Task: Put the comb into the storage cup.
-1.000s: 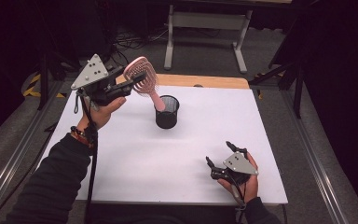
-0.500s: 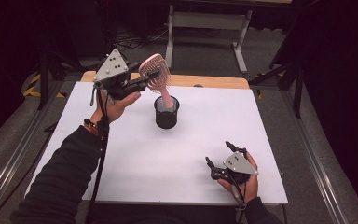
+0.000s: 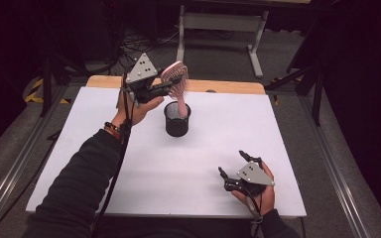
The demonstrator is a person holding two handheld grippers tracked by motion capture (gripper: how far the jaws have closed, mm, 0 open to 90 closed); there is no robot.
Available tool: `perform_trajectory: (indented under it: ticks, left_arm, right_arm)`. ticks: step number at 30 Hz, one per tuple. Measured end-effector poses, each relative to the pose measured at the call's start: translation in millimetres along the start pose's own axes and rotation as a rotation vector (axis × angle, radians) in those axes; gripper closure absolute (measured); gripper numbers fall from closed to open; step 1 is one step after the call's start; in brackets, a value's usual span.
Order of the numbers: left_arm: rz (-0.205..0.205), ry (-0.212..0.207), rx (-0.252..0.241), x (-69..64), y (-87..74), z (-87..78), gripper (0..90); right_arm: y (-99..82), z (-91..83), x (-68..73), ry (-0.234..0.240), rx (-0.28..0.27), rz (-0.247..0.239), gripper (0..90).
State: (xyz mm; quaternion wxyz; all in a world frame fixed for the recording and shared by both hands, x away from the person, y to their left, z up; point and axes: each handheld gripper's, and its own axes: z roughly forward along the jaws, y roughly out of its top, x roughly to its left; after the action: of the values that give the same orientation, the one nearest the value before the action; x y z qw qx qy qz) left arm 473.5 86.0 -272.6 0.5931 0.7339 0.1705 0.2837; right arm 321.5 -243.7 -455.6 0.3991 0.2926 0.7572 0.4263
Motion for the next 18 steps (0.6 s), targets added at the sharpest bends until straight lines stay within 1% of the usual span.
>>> perform_trajectory:
  ticks: [2,7,8,9,10,11,12,14,16,18]
  left_arm:
    - [-0.006,0.001,0.005,1.1,-1.1,1.8,63.5]
    - [-0.014,0.021,0.03,6.3,-6.0,9.5,63.5]
    - [-0.017,0.032,0.033,7.3,-6.9,11.0,63.5]
    - [-0.017,0.034,0.039,8.5,-7.4,12.0,63.5]
    - [-0.024,0.035,0.047,9.8,-8.8,13.9,63.5]
    - [-0.021,0.04,0.051,10.7,-9.7,14.8,63.5]
    - [-0.025,0.048,0.055,11.5,-11.0,16.1,63.5]
    - [-0.037,0.048,0.062,13.2,-13.7,18.6,63.5]
    - [-0.043,0.062,0.072,15.3,-17.5,21.5,63.5]
    - [-0.057,0.061,0.083,17.2,-20.6,23.9,63.5]
  right_arm:
    - [0.0,-0.1,-0.2,0.002,0.0,0.001,15.4]
    - [0.4,-0.9,0.0,0.005,0.001,0.004,15.5]
    - [0.5,-1.1,0.2,0.007,-0.001,0.008,15.5]
    - [0.5,-1.1,-0.5,0.012,-0.001,0.015,15.5]
    - [0.5,-0.9,-0.9,0.019,-0.003,0.026,15.5]
    - [0.6,-0.9,-1.6,0.03,-0.005,0.044,15.5]
    - [0.5,-1.0,-2.4,0.031,-0.006,0.043,15.5]
    - [0.7,-1.5,-2.9,0.031,-0.013,0.051,15.6]
    - [0.6,-1.8,-3.2,0.033,-0.012,0.056,15.6]
    - [0.5,-1.6,-3.2,0.035,-0.011,0.055,15.6]
